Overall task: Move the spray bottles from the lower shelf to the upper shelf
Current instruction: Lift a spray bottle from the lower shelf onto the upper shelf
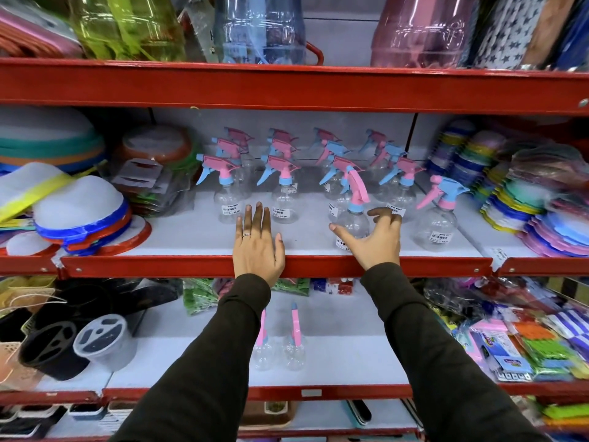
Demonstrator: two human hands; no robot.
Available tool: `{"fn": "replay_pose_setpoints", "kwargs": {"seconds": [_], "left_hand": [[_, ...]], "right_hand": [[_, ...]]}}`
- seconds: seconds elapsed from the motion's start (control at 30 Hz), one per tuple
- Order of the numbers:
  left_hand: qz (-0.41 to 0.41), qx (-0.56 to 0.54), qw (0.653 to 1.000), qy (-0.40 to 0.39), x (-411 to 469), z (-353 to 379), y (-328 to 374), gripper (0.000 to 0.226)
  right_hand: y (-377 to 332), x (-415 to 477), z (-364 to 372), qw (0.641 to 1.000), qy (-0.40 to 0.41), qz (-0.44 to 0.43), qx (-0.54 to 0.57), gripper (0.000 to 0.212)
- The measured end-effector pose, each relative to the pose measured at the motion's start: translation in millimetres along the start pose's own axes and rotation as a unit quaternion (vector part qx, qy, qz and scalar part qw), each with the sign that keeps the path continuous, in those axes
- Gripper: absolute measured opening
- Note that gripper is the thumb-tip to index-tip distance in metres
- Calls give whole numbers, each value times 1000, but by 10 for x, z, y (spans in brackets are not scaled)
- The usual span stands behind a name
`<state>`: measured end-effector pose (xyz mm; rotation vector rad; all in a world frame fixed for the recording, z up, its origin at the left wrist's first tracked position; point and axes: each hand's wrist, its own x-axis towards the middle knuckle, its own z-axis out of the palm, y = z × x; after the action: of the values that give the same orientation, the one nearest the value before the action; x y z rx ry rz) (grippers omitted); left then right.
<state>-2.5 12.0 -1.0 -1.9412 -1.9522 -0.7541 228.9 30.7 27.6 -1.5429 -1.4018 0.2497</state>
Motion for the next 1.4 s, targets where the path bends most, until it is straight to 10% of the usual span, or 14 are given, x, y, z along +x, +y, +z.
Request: {"fn": "replay_pose_setpoints", "kwargs": {"seconds": [0.23,1.13,1.4], "left_hand": [[-2,6,1000,0,-3,-8,15,68],[-5,-4,1000,-11,-6,-32,23,71],[22,-29,999,-19,-70,-158,-92,67]], "right_hand": [[30,63,39,999,-14,-6,33,64],[123,10,-8,997,-36,1,67,90],[-31,-638,3,980,70,-111,153,29]]}}
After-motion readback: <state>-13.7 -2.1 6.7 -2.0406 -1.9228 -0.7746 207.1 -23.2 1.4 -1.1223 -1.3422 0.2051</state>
